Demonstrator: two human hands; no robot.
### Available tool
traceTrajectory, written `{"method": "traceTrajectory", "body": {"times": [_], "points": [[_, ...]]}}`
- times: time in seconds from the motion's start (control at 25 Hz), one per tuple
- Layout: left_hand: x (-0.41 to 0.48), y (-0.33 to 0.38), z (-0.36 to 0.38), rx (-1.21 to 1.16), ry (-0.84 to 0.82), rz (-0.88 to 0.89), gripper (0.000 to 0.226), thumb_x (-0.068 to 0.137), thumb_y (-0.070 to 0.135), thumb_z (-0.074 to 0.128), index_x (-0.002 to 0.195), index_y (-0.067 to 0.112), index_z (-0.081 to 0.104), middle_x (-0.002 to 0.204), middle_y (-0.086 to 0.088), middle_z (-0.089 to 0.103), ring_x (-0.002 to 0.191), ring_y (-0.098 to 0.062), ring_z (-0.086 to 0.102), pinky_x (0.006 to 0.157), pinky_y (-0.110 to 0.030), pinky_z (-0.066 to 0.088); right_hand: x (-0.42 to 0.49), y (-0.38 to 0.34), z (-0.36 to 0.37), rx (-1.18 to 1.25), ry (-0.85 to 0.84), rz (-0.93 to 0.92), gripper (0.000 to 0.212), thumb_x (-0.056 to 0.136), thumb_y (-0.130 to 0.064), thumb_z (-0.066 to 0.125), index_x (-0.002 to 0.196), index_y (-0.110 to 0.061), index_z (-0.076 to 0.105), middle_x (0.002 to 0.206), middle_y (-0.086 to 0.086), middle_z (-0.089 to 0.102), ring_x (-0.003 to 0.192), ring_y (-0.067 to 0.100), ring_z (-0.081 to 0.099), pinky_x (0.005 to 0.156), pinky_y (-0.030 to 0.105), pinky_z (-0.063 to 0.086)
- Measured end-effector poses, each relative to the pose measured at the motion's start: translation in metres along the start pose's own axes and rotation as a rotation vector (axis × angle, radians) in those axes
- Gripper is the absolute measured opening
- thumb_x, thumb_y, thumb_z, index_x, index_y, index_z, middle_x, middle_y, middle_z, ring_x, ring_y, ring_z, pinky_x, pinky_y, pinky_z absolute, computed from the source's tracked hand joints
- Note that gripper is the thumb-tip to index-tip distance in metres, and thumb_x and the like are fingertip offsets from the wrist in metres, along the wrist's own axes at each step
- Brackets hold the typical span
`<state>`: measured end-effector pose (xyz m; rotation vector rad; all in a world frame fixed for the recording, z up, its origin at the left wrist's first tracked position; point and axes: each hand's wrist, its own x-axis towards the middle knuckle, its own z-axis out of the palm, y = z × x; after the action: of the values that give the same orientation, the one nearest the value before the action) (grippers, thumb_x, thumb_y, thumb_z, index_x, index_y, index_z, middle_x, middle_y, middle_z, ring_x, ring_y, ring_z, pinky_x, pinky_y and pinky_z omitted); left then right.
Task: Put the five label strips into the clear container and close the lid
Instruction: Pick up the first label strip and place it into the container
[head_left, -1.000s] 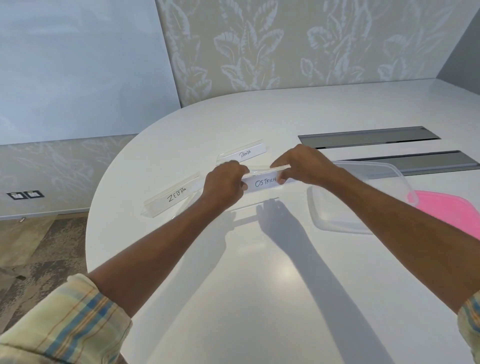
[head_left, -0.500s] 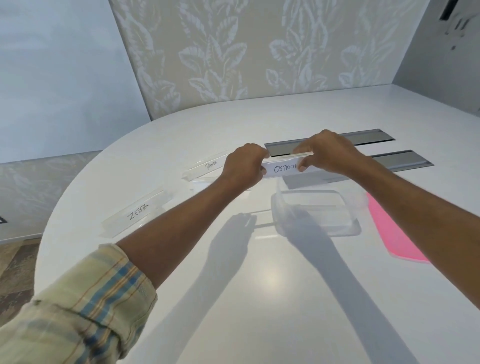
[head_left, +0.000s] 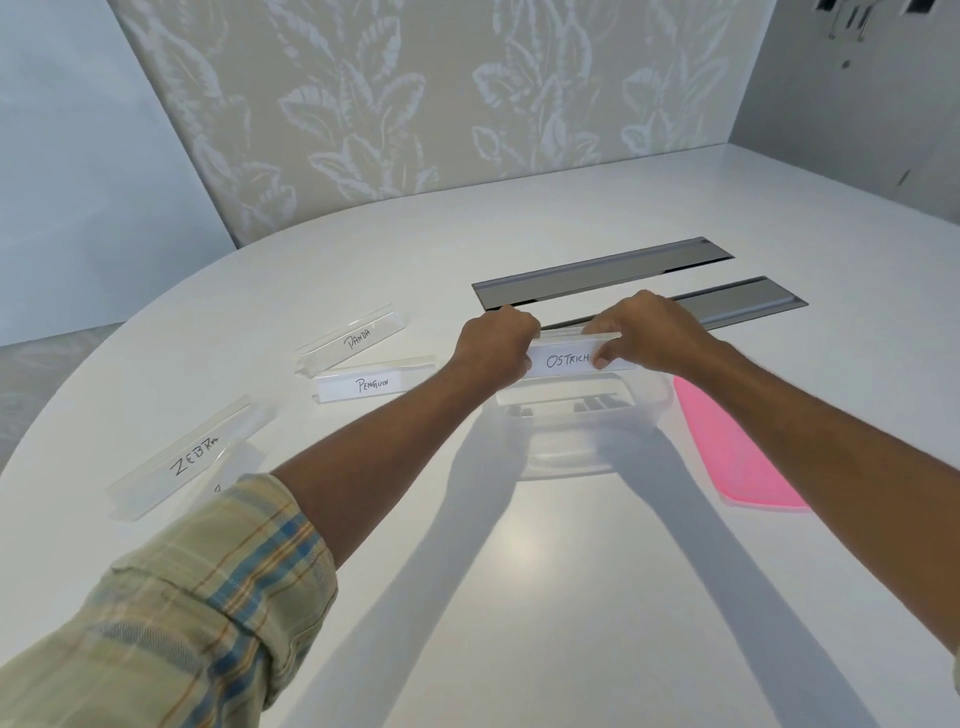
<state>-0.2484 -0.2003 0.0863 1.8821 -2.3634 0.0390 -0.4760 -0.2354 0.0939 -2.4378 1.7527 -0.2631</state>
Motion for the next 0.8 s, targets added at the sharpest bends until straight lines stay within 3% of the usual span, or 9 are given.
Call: {"method": "traceTrajectory", "body": {"times": [0.08,0.16,0.32,0.64,0.8], "points": [[0.005,0.003,0.006,0.057,-0.030,0.008,0.041,0.092,0.012,0.069,0.131,0.023,0.067,0.126,-0.006,0.067,0.115,-0.032,0.066,0.078,-0.035,0.044,0.003,0.003,0.010,-0.013,-0.032,-0.020,0.038,0.070,-0.037,0.089,0.107,-0.037,0.080,0.098,-0.006,0.078,0.090,0.022,0.070,0.074,0.033,0.057],[0.008,0.005,0.011,0.086,-0.051,0.011,0.037,0.089,0.010,0.070,0.124,0.021,0.069,0.121,-0.007,0.067,0.110,-0.033,0.067,0.074,-0.034,0.044,0.005,0.006,0.018,-0.021,-0.061,-0.043,0.035,0.072,-0.034,0.089,0.106,-0.035,0.081,0.101,-0.005,0.079,0.092,0.023,0.071,0.078,0.036,0.058],[0.010,0.007,0.023,0.110,-0.111,0.022,0.033,0.087,0.011,0.073,0.120,0.017,0.070,0.116,-0.009,0.066,0.104,-0.034,0.067,0.072,-0.034,0.042,0.010,0.013,0.029,-0.028,-0.114,-0.054,0.032,0.074,-0.029,0.088,0.104,-0.035,0.081,0.101,-0.008,0.079,0.094,0.022,0.070,0.080,0.037,0.058],[0.017,0.013,0.041,0.167,-0.213,0.036,0.044,0.088,0.018,0.079,0.131,0.017,0.066,0.125,-0.009,0.064,0.113,-0.033,0.066,0.075,-0.035,0.045,0.016,0.017,0.051,-0.085,-0.168,-0.058,0.042,0.077,-0.030,0.088,0.117,-0.031,0.077,0.118,-0.005,0.076,0.109,0.023,0.069,0.080,0.032,0.052],[0.018,0.015,0.047,0.184,-0.240,0.045,0.045,0.088,0.020,0.080,0.131,0.018,0.066,0.126,-0.008,0.065,0.112,-0.032,0.067,0.076,-0.035,0.046,0.015,0.019,0.060,-0.111,-0.179,-0.080,0.035,0.079,-0.029,0.086,0.113,-0.030,0.077,0.112,-0.007,0.076,0.109,0.021,0.067,0.073,0.030,0.045]]}}
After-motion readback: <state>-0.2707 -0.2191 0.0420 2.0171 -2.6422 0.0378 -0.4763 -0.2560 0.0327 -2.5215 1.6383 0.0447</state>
